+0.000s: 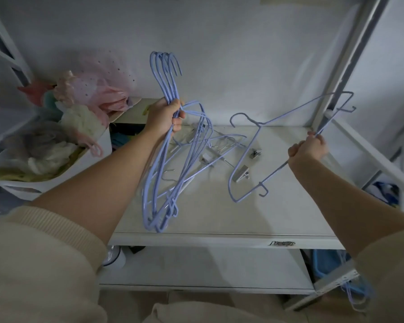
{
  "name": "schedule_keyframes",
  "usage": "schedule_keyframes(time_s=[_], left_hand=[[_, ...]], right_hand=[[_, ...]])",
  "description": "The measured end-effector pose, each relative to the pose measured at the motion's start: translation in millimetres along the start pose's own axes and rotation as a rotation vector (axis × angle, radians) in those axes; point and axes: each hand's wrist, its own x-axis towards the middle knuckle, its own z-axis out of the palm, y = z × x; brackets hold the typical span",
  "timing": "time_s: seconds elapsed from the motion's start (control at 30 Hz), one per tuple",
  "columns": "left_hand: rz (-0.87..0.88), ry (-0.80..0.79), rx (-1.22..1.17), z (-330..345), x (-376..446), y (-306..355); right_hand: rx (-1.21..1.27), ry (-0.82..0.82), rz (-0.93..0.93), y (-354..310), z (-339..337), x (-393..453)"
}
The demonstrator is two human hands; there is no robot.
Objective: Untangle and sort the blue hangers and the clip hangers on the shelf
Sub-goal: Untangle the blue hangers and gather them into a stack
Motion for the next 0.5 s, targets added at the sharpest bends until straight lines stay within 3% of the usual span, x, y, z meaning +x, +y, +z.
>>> schedule_keyframes(time_s=[0.2,0.5], left_hand=[[0.052,0.085,0.049,31.1,-1.5,-5.0],[0.054,0.123,0.125,49.6,1.5,-13.3]], right_hand=[[0.049,-0.018,-0.067,-9.7,13.3,-8.3],[0.167,-0.094,0.004,-20.3,20.4,-13.0]])
